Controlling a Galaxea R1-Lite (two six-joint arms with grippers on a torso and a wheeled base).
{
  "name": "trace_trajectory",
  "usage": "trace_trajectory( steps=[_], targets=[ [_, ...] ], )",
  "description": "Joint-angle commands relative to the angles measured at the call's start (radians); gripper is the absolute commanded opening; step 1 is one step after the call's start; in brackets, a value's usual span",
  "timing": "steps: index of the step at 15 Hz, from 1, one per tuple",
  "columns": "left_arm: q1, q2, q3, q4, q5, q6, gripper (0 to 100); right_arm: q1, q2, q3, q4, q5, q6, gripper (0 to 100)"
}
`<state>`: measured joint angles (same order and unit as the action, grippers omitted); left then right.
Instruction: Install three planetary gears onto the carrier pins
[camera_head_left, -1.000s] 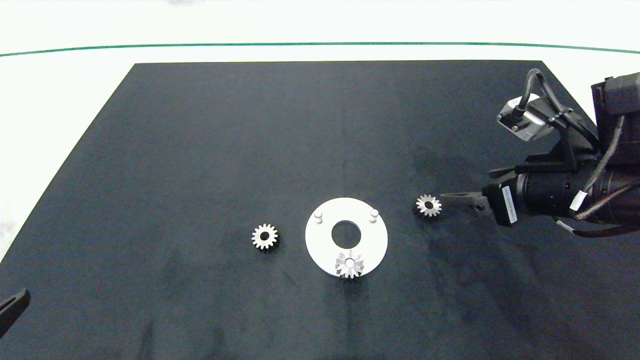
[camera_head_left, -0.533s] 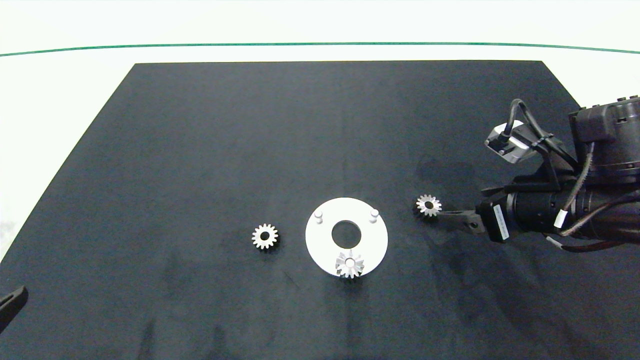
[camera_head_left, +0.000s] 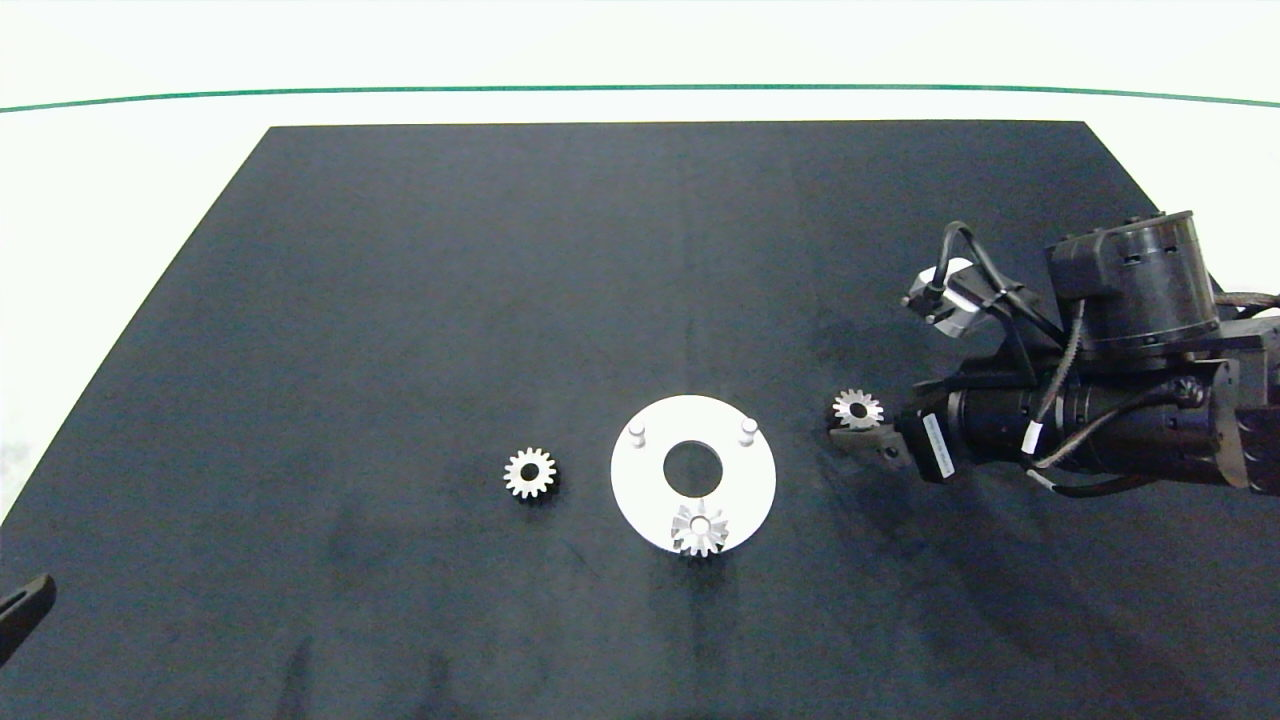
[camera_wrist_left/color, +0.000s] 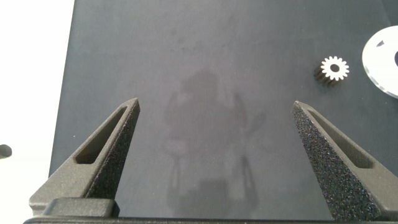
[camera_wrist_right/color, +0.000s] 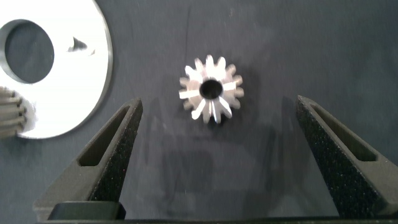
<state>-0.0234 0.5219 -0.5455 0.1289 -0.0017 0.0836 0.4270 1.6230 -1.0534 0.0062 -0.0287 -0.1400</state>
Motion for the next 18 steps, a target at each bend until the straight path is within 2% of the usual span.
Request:
trace_trajectory(
  steps=[1, 5, 18],
  targets=[
    [0.002, -0.002, -0.002, 0.001, 0.000, 0.001, 100, 0.010, 0.049, -0.028, 0.000, 0.000, -0.009, 100],
    [0.002, -0.002, -0.007, 0.001, 0.000, 0.001, 100, 0.009, 0.077, -0.040, 0.000, -0.002, -0.020, 100],
    [0.002, -0.002, -0.021, 0.014, 0.000, 0.001, 100, 0.012, 0.106, -0.069, 0.000, -0.005, -0.032, 74]
  ],
)
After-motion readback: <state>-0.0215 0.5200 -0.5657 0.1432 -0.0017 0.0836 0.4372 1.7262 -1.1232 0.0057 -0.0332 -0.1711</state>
